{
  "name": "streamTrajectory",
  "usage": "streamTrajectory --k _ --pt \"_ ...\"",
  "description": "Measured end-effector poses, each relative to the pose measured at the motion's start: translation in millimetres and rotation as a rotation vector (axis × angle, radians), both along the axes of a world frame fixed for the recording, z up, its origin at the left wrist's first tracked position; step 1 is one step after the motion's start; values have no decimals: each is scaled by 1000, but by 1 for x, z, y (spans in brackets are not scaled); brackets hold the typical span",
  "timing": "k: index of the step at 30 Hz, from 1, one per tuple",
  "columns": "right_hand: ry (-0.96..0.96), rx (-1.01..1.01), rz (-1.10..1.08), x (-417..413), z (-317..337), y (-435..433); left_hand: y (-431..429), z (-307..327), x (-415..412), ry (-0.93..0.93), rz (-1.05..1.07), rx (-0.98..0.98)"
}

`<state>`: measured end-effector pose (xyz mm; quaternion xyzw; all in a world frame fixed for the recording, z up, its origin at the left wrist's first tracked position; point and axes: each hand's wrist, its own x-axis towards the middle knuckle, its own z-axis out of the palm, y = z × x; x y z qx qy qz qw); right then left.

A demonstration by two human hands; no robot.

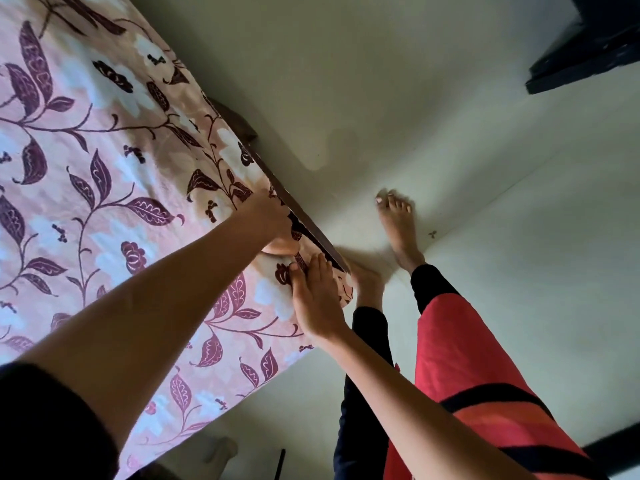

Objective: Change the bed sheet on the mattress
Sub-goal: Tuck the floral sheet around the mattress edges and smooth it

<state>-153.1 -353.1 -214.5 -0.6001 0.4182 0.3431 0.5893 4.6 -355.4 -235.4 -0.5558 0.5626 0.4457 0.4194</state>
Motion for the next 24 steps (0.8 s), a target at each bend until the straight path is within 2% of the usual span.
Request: streamTrajectory --k 4,6,10,11,12,13,14,15,16,17,18,19,20,22,24 --pt "-25 48 -122 5 -6 2 0 -4 4 33 21 -35" --pt "0 37 -116 13 -12 4 3 -5 7 62 61 -27" --pt "122 254 -245 23 -30 -25 2 -3 7 100 163 68" --pt "129 166 -313 14 -61 -44 0 -4 8 95 167 67" --pt "106 -38 -325 0 -101 -65 -1 -4 9 90 177 66" --pt "81 -235 -251 -18 -159 -79 -1 -4 11 85 192 69" --pt "-23 -424 -108 -50 -252 -95 -2 -5 13 81 201 66" --pt "-70 -544 1 -59 -287 -107 -3 -6 16 73 187 46" --pt "-82 -564 -5 -57 -287 -107 -3 -7 18 59 155 22" --pt "-38 -453 -137 -41 -233 -99 -2 -8 21 39 120 1" --pt "-7 -334 -303 -12 -141 -78 -1 -8 22 23 91 -6" --pt "26 -303 -373 6 -84 -70 0 -8 22 12 74 -10" --pt "1 -267 -355 17 -36 -63 2 -9 22 2 58 -6" --pt "64 -288 -390 13 -9 -50 4 -9 20 -17 49 -2" --pt "165 -260 -381 5 -25 -61 4 -8 19 -34 69 -9"
